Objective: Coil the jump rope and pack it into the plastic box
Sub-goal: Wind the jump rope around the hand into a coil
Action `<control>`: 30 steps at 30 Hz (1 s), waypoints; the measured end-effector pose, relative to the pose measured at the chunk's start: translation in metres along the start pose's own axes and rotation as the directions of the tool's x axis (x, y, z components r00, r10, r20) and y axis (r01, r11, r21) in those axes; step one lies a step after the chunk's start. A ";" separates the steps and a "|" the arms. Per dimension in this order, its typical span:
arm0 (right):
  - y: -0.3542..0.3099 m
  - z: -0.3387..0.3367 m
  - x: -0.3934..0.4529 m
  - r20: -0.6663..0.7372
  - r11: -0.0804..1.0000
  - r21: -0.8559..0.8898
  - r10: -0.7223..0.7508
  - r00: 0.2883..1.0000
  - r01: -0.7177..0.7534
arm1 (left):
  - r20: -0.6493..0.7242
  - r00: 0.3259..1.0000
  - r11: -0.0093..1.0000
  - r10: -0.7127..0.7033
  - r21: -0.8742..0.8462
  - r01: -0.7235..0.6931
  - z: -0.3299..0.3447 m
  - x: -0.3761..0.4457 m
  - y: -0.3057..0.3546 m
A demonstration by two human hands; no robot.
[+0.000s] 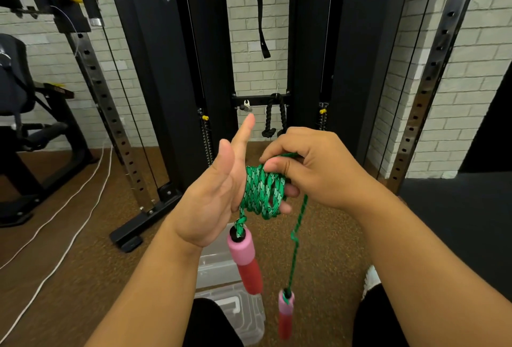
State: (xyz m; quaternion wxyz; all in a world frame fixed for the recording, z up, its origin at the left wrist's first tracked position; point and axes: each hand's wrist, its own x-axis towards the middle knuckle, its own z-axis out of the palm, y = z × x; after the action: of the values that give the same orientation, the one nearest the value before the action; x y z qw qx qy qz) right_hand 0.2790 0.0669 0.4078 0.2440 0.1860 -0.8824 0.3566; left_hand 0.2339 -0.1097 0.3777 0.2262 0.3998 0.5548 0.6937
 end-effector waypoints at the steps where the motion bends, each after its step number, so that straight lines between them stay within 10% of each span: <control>1: 0.004 0.003 0.001 -0.028 1.000 0.011 0.013 1.000 -0.013 | 0.025 1.000 0.999 0.002 -0.040 -0.001 -0.001 -0.001 0.002; 14: 0.019 0.060 -0.007 0.061 0.977 0.009 0.213 0.975 -0.214 | -0.054 0.992 0.993 0.110 -0.029 -0.112 -0.012 -0.011 0.017; 30: -0.001 0.039 -0.004 0.333 0.895 -0.411 -0.031 0.943 0.175 | -0.166 0.978 0.992 0.123 0.043 -0.117 -0.039 0.006 0.006</control>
State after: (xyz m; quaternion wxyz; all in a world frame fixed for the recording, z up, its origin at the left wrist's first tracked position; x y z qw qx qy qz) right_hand 0.2706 0.0386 0.3815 0.1530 0.2287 -0.9559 0.1025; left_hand 0.2003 -0.1302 0.3830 0.1297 0.3763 0.5580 0.7282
